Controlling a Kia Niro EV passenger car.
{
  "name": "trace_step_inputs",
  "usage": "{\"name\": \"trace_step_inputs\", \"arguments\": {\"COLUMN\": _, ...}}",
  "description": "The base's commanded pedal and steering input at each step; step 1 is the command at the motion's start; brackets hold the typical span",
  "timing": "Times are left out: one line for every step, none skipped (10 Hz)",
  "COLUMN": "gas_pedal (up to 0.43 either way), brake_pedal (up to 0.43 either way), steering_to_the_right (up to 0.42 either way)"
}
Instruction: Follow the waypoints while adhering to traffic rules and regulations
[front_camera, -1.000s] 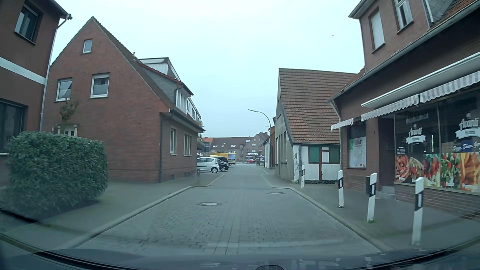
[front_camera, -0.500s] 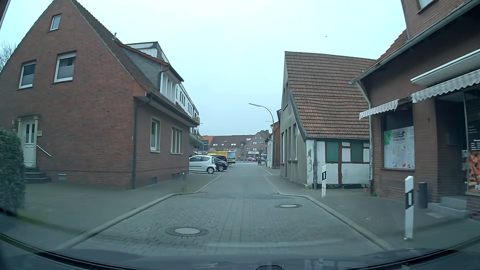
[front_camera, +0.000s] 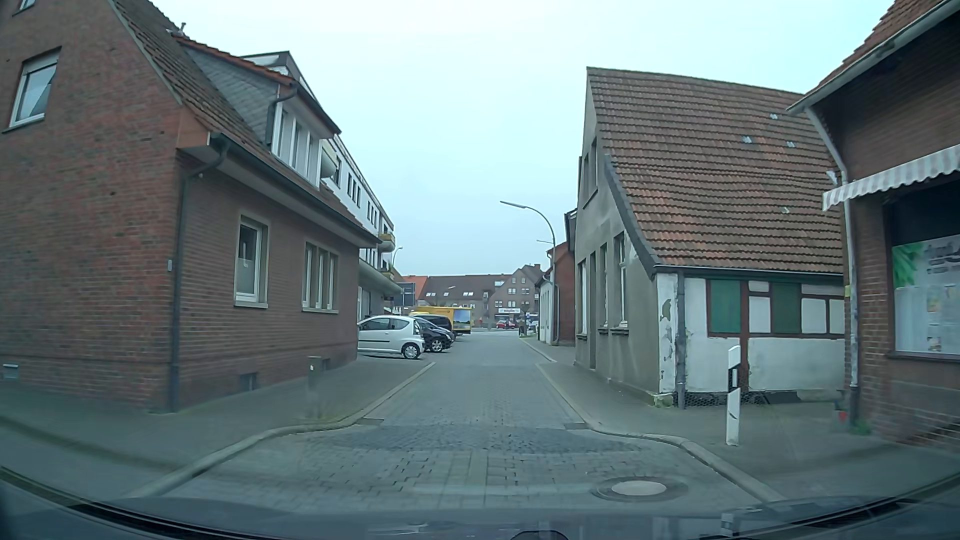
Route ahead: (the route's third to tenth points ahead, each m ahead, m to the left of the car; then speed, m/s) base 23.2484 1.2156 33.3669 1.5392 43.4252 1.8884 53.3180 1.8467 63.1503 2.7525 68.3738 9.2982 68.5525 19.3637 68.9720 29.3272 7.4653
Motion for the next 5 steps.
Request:
{"name": "trace_step_inputs", "arguments": {"gas_pedal": 0.189, "brake_pedal": 0.0, "steering_to_the_right": -0.005}}
{"name": "trace_step_inputs", "arguments": {"gas_pedal": 0.189, "brake_pedal": 0.0, "steering_to_the_right": -0.005}}
{"name": "trace_step_inputs", "arguments": {"gas_pedal": 0.189, "brake_pedal": 0.0, "steering_to_the_right": -0.007}}
{"name": "trace_step_inputs", "arguments": {"gas_pedal": 0.189, "brake_pedal": 0.0, "steering_to_the_right": -0.006}}
{"name": "trace_step_inputs", "arguments": {"gas_pedal": 0.177, "brake_pedal": 0.0, "steering_to_the_right": -0.004}}
